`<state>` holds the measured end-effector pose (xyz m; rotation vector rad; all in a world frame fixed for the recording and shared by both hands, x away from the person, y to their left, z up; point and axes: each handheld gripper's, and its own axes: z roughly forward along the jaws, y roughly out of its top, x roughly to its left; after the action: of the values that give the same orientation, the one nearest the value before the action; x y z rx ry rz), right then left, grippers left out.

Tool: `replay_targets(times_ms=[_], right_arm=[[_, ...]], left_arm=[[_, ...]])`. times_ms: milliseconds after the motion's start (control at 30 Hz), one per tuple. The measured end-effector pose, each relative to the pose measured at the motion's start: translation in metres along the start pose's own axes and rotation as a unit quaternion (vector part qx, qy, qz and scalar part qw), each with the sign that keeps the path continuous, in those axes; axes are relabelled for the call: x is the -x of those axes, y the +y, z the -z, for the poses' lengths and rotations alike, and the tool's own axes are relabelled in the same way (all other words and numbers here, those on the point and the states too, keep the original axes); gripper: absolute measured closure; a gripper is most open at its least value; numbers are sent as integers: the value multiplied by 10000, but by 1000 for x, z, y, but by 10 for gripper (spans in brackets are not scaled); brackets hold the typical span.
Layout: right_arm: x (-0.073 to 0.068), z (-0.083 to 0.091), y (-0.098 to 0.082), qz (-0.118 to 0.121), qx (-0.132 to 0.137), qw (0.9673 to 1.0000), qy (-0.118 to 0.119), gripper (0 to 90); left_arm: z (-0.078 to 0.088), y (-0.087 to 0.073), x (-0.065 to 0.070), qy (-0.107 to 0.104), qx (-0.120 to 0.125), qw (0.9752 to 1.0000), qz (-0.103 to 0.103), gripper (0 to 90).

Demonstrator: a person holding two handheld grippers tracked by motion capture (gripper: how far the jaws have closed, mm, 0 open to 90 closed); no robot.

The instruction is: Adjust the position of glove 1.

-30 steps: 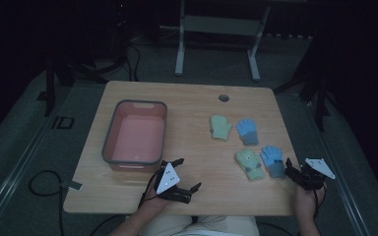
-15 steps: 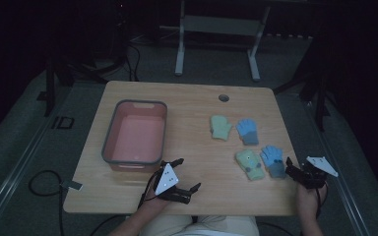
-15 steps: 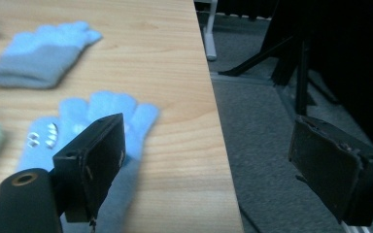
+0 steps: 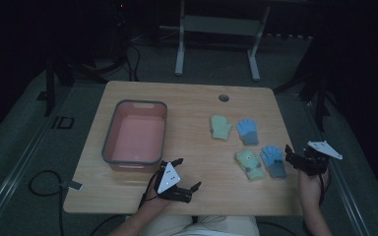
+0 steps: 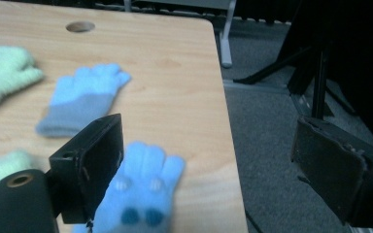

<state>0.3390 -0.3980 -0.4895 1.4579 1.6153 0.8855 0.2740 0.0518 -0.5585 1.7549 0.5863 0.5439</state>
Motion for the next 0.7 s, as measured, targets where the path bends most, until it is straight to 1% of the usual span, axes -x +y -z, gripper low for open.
replay_targets(times_ms=[100, 133, 167, 200, 267, 333, 367, 433, 467, 500, 533, 567, 600, 633, 667, 700], right_arm=[[-3, 2, 12, 44, 93, 9999, -52, 118], [-3, 2, 12, 44, 93, 9999, -52, 118], [-5, 5, 19, 126, 233, 9996, -122, 118], [-6, 6, 22, 158, 297, 9993, -142, 118], [-9, 7, 29, 237, 340, 9991, -133, 119], [-11, 7, 32, 248, 353, 9990, -95, 127], [-17, 5, 37, 253, 255, 9993, 77, 136], [-21, 4, 40, 195, 232, 9994, 177, 142], [-23, 3, 42, 167, 223, 9994, 199, 142], [-23, 3, 42, 167, 223, 9994, 199, 142], [-25, 3, 44, 107, 202, 9994, 243, 142], [-30, 1, 49, -7, 131, 9992, 370, 130], [-30, 1, 49, -7, 131, 9992, 370, 130], [-33, -4, 54, -40, -23, 9988, 479, 134], [-33, -4, 54, -40, -23, 9988, 479, 134], [-35, -6, 56, -96, -96, 9986, 502, 135]], left_arm=[[0, 0, -1, 14, -3, 10000, 39, 20], [0, 0, -1, 14, -3, 10000, 39, 20], [0, 0, -2, 7, 0, 10000, 66, 20], [0, 0, -2, 5, 1, 10000, 85, 20], [0, 0, -2, 5, 1, 10000, 96, 20], [0, 0, -2, -10, -11, 9999, 118, 20], [0, 0, -3, -18, -25, 9999, 131, 20], [0, 0, -3, -33, -28, 9999, 127, 20], [0, 0, -3, -34, -77, 9999, 115, 20], [0, 0, -3, -34, -77, 9999, 115, 20], [0, 0, -3, -34, -77, 9999, 115, 20], [-1, 1, -2, -36, -126, 9999, 101, 20], [-1, 1, -2, -30, -156, 9998, 106, 20], [-2, 1, -2, -64, -222, 9997, 91, 20], [-2, 1, -2, -64, -222, 9997, 91, 20], [-2, 1, -2, -52, -242, 9997, 90, 20]])
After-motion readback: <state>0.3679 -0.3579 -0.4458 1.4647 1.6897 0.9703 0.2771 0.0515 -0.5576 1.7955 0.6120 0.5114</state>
